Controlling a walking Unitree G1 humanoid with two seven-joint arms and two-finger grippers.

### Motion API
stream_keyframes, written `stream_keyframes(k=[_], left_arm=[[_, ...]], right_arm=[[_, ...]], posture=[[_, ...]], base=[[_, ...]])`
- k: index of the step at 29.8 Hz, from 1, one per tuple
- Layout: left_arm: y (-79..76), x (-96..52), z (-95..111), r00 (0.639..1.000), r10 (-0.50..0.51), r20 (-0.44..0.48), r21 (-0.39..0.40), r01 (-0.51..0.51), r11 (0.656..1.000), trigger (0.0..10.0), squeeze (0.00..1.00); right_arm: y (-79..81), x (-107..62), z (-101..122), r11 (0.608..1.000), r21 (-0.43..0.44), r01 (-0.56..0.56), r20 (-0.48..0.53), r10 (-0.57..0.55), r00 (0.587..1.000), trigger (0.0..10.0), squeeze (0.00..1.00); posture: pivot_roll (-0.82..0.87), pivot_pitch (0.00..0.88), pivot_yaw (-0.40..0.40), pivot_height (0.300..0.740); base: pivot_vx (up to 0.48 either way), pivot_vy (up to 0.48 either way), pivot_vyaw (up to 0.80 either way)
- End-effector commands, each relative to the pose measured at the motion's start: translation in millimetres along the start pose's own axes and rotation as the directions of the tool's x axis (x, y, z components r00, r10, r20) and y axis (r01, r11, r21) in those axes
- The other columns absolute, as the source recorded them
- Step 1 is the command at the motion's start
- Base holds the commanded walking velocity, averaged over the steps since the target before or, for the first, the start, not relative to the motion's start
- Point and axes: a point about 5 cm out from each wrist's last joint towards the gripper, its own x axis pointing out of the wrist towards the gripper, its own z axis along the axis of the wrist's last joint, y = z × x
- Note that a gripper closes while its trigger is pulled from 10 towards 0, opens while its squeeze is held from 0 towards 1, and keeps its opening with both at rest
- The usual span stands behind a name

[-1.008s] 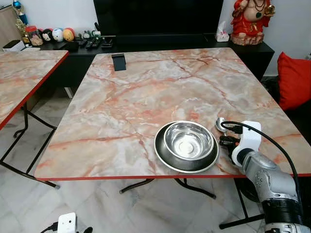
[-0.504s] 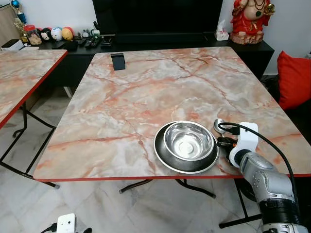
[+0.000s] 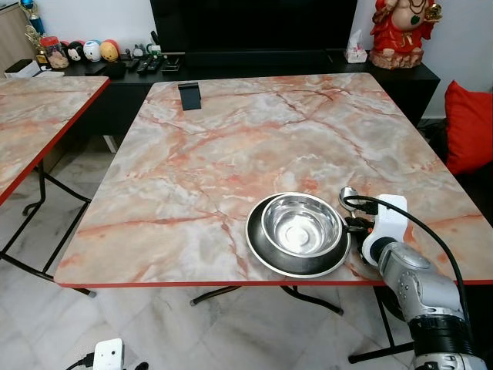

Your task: Setting the table

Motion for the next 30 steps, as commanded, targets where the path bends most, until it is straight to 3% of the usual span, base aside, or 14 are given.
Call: stream_keyframes(k=[1,7,26,29,30], left_arm=[[1.0,-0.8,-5,1.0,0.008,-0.026,-0.007,-0.008,1.0,10.0,0.0],[0.3,0.2,-2,1.0,0.007,-0.021,-0.006,-0.007,1.0,10.0,0.0],[-0.6,3.1,10,1.0,-0.003,0.016,0.0,0.003,1.0,10.0,0.0],[-0.5,2.8,10,1.0,-0.004,0.016,0.0,0.004,1.0,10.0,0.0],[0.0,2.4,9,1.0,-0.004,0.015,-0.001,0.004,1.0,10.0,0.0]], right_arm=[[-2.7,0.6,0,1.0,-0.012,0.012,-0.011,-0.012,1.0,10.0,0.0],[-10.1,-0.7,2,0.999,-0.012,0.036,0.0,-0.036,0.999,10.0,0.0],[-8.3,0.1,0,1.0,-0.014,0.028,-0.003,-0.028,1.0,10.0,0.01],[-8.2,0.0,0,0.999,-0.017,0.028,-0.001,-0.028,1.0,10.0,0.22],[-8.3,0.0,0,0.999,-0.017,0.027,-0.001,-0.027,1.0,10.0,0.38]], posture=[[-0.11,0.0,0.058,0.707],[-0.11,0.0,0.06,0.707],[-0.11,0.0,0.065,0.707],[-0.11,0.0,0.066,0.707],[-0.11,0.0,0.063,0.707]], base=[[0.0,0.0,0.0],[0.0,0.0,0.0],[0.0,0.0,0.0],[0.0,0.0,0.0],[0.0,0.0,0.0]])
